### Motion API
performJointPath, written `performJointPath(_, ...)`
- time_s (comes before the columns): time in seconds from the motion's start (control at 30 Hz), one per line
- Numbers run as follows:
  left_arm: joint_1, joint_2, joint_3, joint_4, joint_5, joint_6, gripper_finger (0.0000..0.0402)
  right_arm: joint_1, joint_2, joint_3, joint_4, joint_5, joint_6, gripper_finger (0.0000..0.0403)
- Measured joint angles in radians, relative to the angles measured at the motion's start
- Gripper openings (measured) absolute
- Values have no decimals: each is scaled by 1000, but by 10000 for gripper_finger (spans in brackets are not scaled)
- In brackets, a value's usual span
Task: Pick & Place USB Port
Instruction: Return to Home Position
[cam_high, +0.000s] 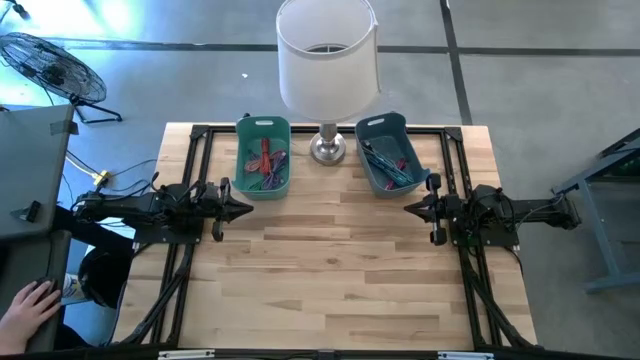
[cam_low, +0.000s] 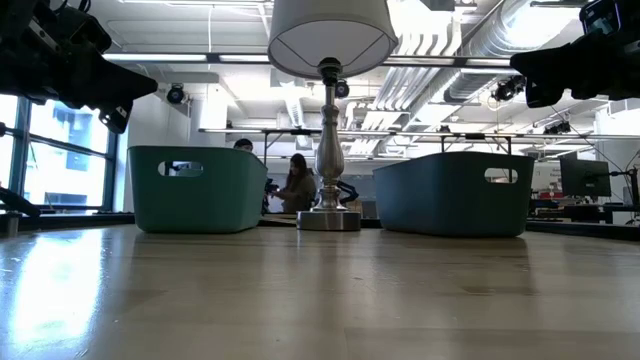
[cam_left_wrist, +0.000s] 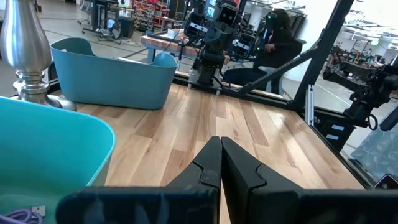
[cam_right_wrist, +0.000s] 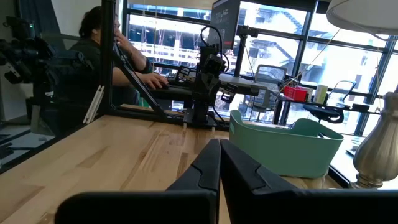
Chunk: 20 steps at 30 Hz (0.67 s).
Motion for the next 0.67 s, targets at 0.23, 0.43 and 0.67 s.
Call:
performJointPath(0.23, 0, 0, 0, 0, 0, 0, 1, 0, 0, 0, 0, 0, -2, 4)
performJointPath(0.43, 0, 0, 0, 0, 0, 0, 1, 0, 0, 0, 0, 0, -2, 1)
performJointPath(0.67, 0, 0, 0, 0, 0, 0, 1, 0, 0, 0, 0, 0, -1, 4)
